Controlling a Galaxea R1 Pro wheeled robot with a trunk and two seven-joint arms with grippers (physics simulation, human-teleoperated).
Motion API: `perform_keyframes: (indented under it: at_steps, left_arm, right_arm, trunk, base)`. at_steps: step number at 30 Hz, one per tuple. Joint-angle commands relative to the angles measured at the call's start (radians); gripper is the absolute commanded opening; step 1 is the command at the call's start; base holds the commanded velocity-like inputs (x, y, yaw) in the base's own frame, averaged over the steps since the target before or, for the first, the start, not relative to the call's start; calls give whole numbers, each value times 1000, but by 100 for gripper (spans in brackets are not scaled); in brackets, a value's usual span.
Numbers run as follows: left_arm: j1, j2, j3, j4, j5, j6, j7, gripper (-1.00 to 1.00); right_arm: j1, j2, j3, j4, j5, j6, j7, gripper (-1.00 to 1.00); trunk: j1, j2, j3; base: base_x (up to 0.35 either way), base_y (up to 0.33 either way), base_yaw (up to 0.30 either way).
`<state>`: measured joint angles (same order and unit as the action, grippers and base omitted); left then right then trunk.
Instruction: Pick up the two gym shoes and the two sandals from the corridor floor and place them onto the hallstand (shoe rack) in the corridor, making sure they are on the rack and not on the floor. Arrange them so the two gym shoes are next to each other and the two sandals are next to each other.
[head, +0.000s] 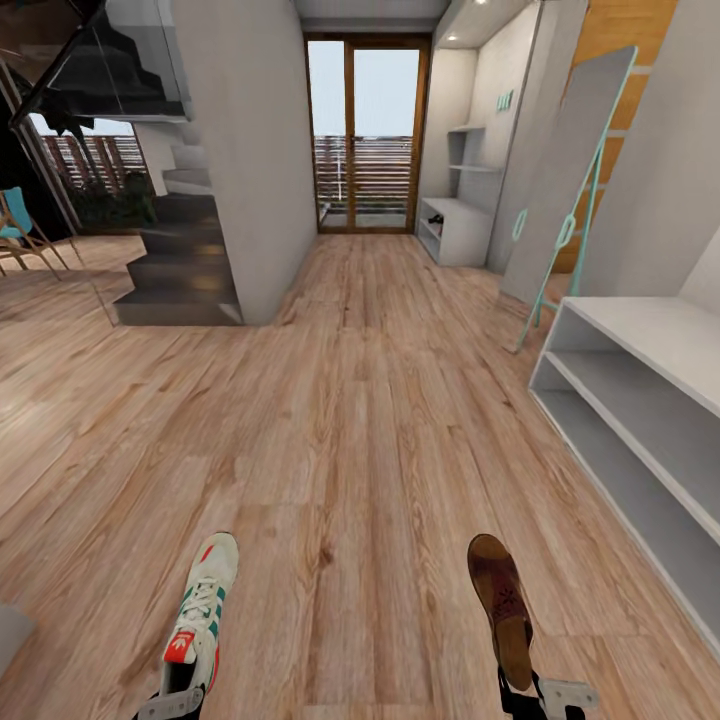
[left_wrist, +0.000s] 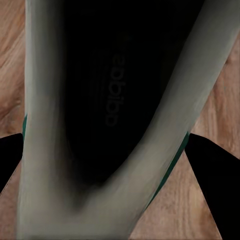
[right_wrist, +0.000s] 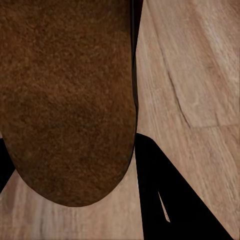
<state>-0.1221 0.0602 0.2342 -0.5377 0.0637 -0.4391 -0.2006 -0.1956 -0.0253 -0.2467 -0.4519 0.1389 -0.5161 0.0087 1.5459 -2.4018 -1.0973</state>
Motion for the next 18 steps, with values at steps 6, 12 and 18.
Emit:
perform_keyframes:
  at_steps: [6,12,18]
  left_arm:
    - [-1,0,4,1,7,-1,-9,-100]
    - [-1,0,4,1,7,-1,-9,-100]
    - [-1,0,6,1,7,-1,-9,-100]
  right_arm:
    - [-1,1,-6,1,7,-3,2,-100]
    - [-1,1,-6,1,7,-2,2,-100]
    - [-1,1,-6,1,7,-2,3,-100]
  trunk:
    - [0,0,9]
    - [0,0,18]
    - [0,0,27]
  base:
    - [340,0,0]
    - [339,0,0]
    - [339,0,0]
